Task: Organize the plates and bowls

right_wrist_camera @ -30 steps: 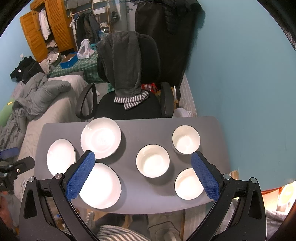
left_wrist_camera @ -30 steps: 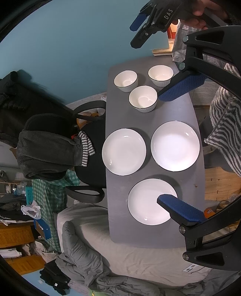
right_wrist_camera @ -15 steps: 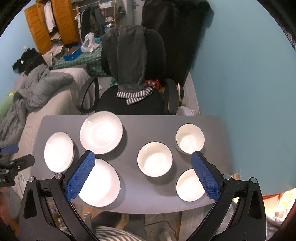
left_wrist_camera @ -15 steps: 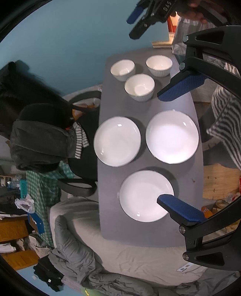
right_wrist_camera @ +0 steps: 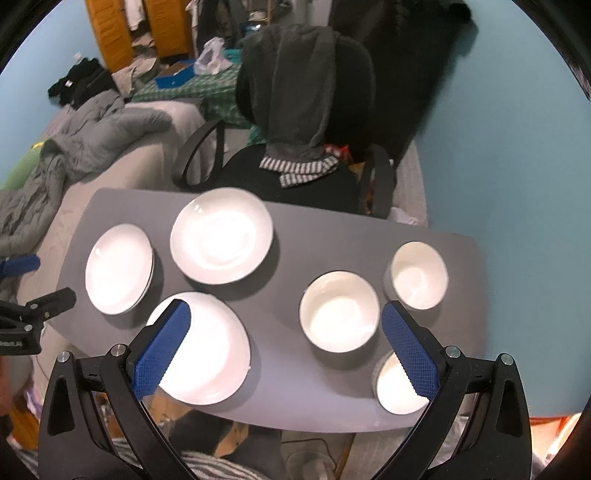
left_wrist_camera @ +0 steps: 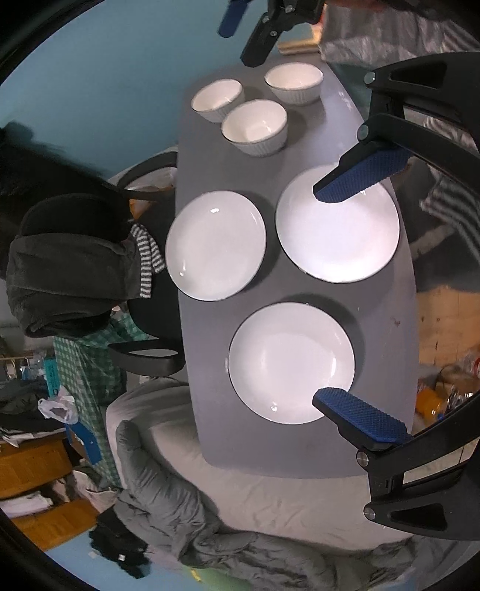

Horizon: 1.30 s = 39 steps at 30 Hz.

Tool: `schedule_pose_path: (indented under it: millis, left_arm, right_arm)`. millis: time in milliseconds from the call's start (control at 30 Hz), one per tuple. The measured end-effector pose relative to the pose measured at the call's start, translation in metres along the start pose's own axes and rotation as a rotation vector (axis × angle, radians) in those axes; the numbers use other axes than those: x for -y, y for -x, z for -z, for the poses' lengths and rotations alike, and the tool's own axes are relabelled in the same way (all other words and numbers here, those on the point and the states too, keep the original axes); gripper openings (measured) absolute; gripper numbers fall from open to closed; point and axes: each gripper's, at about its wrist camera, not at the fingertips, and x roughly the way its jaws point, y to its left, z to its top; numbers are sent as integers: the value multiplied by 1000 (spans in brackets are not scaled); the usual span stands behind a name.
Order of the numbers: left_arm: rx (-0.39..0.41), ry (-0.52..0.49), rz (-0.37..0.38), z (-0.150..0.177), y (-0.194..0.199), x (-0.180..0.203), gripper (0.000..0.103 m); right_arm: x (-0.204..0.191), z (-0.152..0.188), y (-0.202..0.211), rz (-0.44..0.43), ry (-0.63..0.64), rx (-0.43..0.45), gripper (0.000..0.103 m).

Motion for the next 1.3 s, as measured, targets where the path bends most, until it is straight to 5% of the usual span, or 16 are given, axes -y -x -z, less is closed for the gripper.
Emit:
schedule_pose_path:
  millis: [467,533,700,1300]
  left_arm:
    - [-130,44,90,32,-77,-9,97]
    - [-157,43,81,37,-88,-9,89]
    - [-143,5,3,47,-109,-5,89]
    - [-246,45,83,89,-164,-1,89]
  right_arm:
    - [-23,24,-73,-76,122,-90,102]
    - [-23,29,-85,-90,127,-118,102]
    - [-22,37,-110,-138,106,-169,102]
    - [-46,58,-157,-165,193,-226,94]
